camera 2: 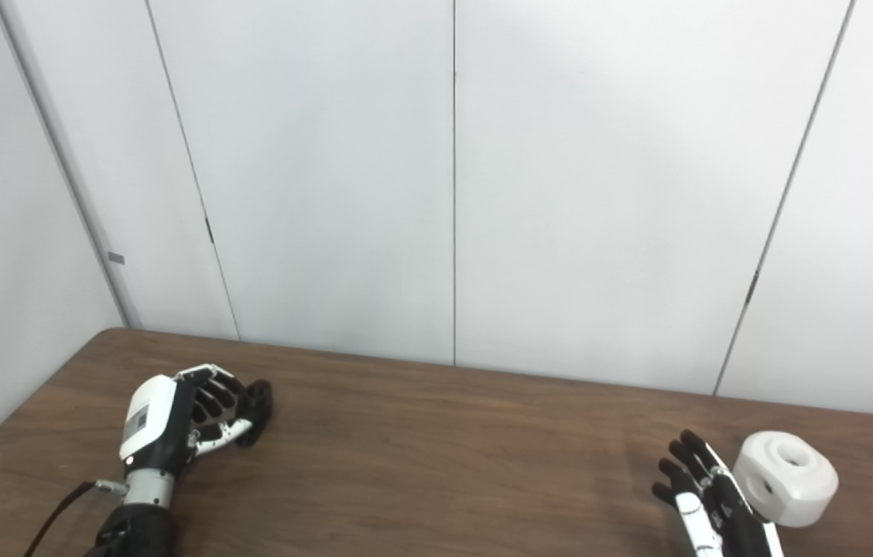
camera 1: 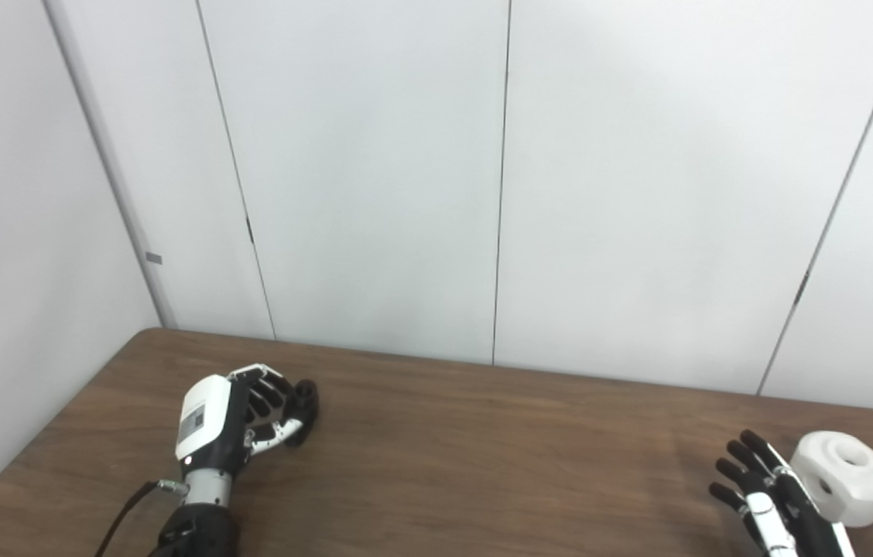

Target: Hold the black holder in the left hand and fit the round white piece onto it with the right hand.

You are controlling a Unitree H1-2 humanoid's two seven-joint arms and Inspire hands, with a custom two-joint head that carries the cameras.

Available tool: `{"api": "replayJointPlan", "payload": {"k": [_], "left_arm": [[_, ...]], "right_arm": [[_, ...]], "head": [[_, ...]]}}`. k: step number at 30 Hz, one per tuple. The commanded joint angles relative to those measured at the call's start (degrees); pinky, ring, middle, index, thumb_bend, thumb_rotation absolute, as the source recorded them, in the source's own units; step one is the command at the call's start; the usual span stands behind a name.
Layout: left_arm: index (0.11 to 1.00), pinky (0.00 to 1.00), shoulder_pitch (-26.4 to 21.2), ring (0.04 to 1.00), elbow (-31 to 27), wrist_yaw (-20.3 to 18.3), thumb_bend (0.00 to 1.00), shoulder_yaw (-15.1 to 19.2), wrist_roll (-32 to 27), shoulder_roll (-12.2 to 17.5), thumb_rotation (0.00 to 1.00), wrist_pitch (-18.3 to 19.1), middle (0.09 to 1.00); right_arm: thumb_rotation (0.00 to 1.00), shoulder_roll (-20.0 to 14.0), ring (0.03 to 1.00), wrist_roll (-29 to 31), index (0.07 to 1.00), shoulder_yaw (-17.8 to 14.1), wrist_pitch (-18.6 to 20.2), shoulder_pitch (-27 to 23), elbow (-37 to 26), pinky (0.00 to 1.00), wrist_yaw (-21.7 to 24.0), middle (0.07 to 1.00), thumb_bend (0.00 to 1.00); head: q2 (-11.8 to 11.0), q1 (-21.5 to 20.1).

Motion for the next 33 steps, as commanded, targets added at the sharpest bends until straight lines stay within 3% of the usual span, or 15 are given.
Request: {"api": "replayJointPlan", "payload": {"k": [1, 10, 15, 17, 18, 20, 22, 25, 28, 33], "left_arm": [[0.500, 0.38, -0.03, 0.432, 0.03, 2.00, 0.52, -0.32, 1.04, -0.53, 0.00, -0.86, 0.473], [0.518, 0.27, -0.03, 0.352, 0.47, 1.69, 0.52, -0.04, 0.20, -0.32, 0.00, -1.17, 0.464], [0.515, 0.38, 0.45, 0.456, 0.46, 1.83, 0.52, -0.67, 0.90, -0.02, 0.00, -1.32, 0.474], [0.498, 0.46, 0.62, 0.522, 0.29, 1.88, 0.52, -0.71, 1.03, -0.10, 0.04, -1.04, 0.538], [0.572, 0.49, 0.69, 0.565, 0.18, 1.98, 0.76, -0.69, 1.19, -0.19, 0.06, -0.66, 0.586], [0.647, 0.51, 0.73, 0.610, 0.12, 2.11, 0.90, -0.62, 1.58, -0.35, 0.09, 0.17, 0.641], [0.749, 0.55, 0.68, 0.673, 0.12, 1.74, 0.95, -0.64, 2.09, -0.45, 0.15, 1.69, 0.722], [0.875, 0.69, 0.40, 0.794, 0.23, 1.12, 0.98, -1.06, 2.83, -0.42, 0.23, 3.79, 0.846], [0.918, 0.77, 0.25, 0.865, -0.54, -1.52, 1.00, -1.74, 2.82, -0.28, 0.30, 6.88, 0.905], [0.926, 0.80, 0.42, 0.903, -3.29, -7.11, 1.00, -3.00, 2.47, 0.02, 0.34, 12.32, 0.924]], "right_arm": [[0.58, -0.07, 0.837, 0.50, 0.855, -0.33, -1.52, -1.46, -2.12, 0.76, 0.51, 0.863, 0.38], [0.56, 0.18, 0.838, 0.95, 0.847, -0.50, -1.13, -1.48, -2.29, 0.76, 0.33, 0.859, 0.38], [0.57, -0.04, 0.835, 0.52, 0.853, -0.40, -1.41, -1.53, -2.10, 0.76, 0.40, 0.860, 0.38], [0.57, 0.01, 0.834, 0.42, 0.853, -0.44, -1.30, -1.53, -2.13, 0.75, 0.25, 0.860, 0.38], [0.56, 0.09, 0.831, 0.39, 0.852, -0.50, -1.06, -1.53, -2.23, 0.75, 0.08, 0.858, 0.37], [0.56, 0.17, 0.828, 0.39, 0.848, -0.57, -0.85, -1.56, -2.27, 0.75, -0.07, 0.855, 0.36], [0.56, 0.17, 0.831, 0.64, 0.849, -0.62, -0.91, -1.63, -2.12, 0.75, 0.06, 0.856, 0.37], [0.57, 0.10, 0.836, 0.91, 0.851, -0.62, -0.99, -1.70, -2.02, 0.77, 0.33, 0.859, 0.35], [0.56, 0.02, 0.840, 1.03, 0.856, -0.68, -0.98, -1.72, -2.05, 0.78, 0.40, 0.862, 0.35], [0.57, -0.21, 0.844, 0.91, 0.856, -0.63, -1.03, -1.59, -2.40, 0.78, 0.52, 0.863, 0.37]], "head": [[0.05, 0.02], [0.38, 0.08], [0.52, 0.28], [0.50, 0.38], [0.52, 0.51], [0.43, 0.70], [0.30, 0.87], [0.09, 1.29], [0.07, 1.49], [0.53, 1.60]]}}
